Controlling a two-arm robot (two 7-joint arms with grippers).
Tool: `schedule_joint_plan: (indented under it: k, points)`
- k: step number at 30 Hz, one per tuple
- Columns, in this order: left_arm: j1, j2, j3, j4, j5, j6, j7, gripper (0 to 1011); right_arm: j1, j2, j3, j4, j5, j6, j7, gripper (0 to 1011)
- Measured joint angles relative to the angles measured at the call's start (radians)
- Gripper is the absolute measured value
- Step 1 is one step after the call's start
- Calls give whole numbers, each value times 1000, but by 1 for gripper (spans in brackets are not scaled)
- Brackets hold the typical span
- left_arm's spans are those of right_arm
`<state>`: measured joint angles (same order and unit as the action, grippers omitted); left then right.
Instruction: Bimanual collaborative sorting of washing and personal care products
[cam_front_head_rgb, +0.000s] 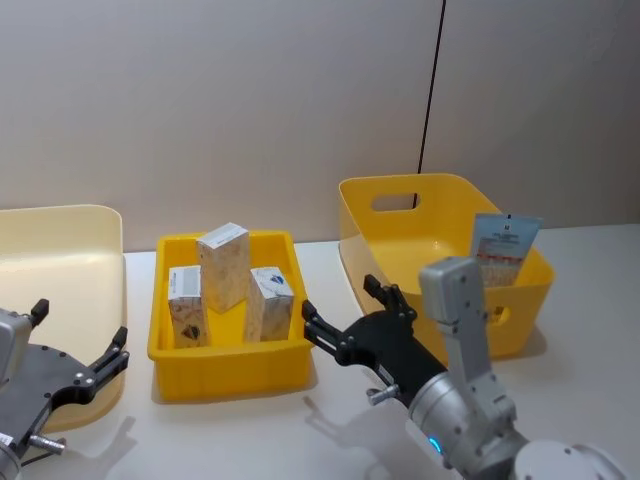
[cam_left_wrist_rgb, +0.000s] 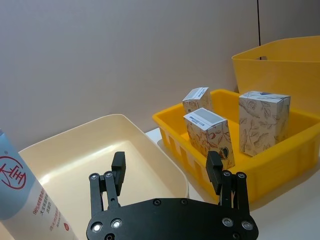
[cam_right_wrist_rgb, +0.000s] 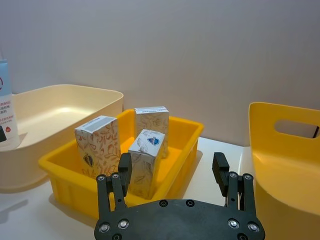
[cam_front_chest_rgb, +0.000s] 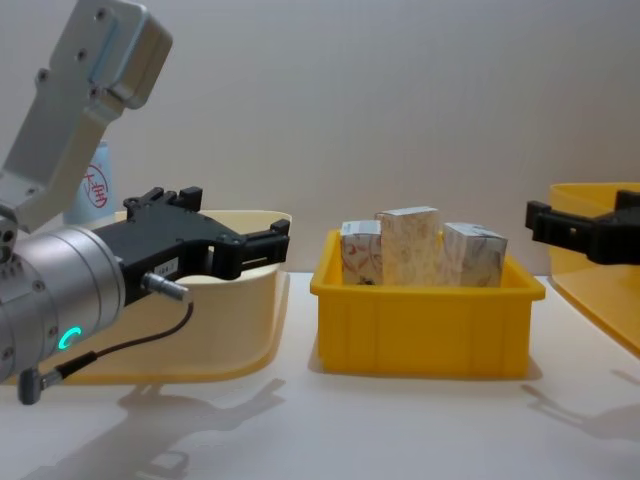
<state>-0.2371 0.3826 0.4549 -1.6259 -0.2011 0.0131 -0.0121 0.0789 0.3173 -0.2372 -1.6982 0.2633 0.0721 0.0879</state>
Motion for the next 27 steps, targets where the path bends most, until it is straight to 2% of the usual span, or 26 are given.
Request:
schedule_joint_plan:
  k: [12, 27]
  points:
    - [0, 0, 0, 0, 1, 0, 1, 1003, 85, -22, -22, 70, 2, 51, 45, 1001]
    - [0, 0, -1, 0, 1, 0, 1, 1003, 171, -82, -52, 168, -19, 112, 36, 1001]
